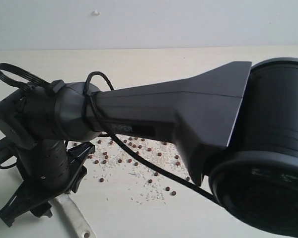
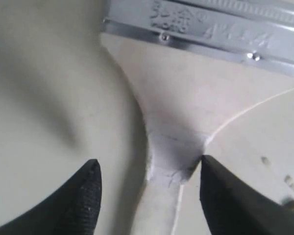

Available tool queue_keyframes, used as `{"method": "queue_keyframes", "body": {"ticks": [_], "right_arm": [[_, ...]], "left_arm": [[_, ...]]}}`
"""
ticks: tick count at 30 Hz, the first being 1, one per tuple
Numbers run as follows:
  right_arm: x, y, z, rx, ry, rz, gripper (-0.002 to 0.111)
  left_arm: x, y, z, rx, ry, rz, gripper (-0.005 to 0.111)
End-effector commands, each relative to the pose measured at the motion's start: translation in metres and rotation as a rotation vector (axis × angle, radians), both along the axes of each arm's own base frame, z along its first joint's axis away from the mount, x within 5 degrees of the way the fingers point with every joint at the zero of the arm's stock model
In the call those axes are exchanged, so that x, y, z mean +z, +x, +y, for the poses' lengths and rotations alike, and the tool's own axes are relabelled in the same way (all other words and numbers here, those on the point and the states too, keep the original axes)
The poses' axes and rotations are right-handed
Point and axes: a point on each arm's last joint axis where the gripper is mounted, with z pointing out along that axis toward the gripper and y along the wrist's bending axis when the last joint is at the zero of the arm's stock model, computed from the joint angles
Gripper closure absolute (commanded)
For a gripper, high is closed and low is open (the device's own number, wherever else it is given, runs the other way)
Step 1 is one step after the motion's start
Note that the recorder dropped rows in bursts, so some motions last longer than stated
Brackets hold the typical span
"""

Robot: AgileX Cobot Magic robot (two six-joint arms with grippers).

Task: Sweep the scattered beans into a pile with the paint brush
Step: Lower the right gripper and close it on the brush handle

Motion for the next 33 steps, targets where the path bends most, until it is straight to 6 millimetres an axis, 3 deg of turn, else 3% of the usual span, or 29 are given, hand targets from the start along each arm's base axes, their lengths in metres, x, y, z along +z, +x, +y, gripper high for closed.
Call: {"method": "queue_keyframes", "body": {"ticks": [1,7,33], "right_arm": [[0.0032,0.002,0.0016,0.006,0.011,-0.023,0.053],[-0.0045,0.0015,0.0008,-0.031,-0.013,-0.007,0.053],[-0.0045,0.0014,0.0008,-0.062,-0.012,-0.003,0.055]], "left_arm": [[-0.0001,-0.0006,0.0001,0.002,-0.001,-0.005,0.107],[-0.0001,-0.0006,0.0001,0.002,-0.001,-0.005,0.107],[-0.0001,-0.0006,0.0001,0.002,-0.001,-0.005,0.107]]}}
